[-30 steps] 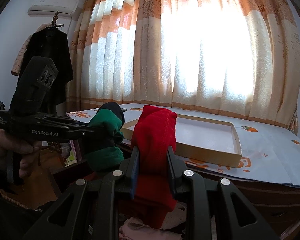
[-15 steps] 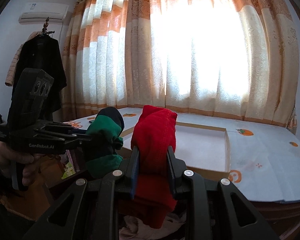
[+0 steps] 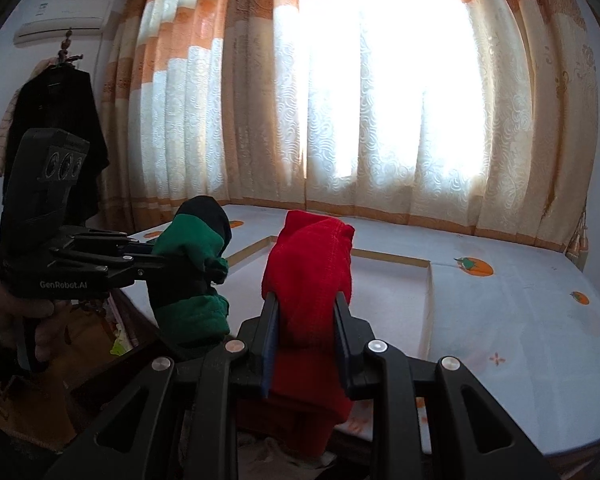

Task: Take underwear out of drawer
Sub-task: 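Lower the sock and red garment into the tray and open both tools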

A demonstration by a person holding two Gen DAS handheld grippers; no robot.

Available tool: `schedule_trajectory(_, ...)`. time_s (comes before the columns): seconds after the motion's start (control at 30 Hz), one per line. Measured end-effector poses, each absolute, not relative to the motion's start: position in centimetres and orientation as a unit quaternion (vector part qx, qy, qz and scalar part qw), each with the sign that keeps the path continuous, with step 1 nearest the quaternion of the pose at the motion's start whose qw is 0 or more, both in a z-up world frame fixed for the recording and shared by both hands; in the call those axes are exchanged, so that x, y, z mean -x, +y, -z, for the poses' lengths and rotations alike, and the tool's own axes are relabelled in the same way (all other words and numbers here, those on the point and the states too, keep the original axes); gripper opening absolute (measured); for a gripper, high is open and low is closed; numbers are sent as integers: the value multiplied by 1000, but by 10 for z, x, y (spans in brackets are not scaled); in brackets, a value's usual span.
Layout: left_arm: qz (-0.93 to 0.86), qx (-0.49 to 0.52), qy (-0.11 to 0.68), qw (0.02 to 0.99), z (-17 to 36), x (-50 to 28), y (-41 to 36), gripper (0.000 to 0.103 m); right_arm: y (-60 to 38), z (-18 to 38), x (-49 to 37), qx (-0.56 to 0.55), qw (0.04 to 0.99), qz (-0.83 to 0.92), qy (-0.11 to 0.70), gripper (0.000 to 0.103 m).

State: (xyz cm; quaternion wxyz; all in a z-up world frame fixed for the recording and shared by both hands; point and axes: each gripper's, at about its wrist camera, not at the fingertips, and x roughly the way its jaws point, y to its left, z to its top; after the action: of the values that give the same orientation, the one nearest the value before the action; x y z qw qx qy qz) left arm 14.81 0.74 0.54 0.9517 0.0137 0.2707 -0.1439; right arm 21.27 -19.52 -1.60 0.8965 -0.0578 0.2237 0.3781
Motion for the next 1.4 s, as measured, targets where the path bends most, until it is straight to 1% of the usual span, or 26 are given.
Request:
schedule_trajectory(0.3,146,-24,303,942,-6,-208,0,20,-189,17,-280,45,892,-354,277,27)
schedule_trajectory(0.67,153,-34,365,917,8,-287,-14,20,-174,36,-351,45,886,-318,334,27)
schedule_trajectory(1.0,156,-53,419,893,20,-344,-39,20,-163,53,-393,57,881,-294,367,27)
schedule_trajectory(1.23,155,-48,440,883,30,-367,-41,20,-158,62,-408,60,873,-286,391,27)
schedule_trajectory(1.4,153,-49,442,882,34,-378,-45,20,-157,66,-414,61,869,-271,409,27)
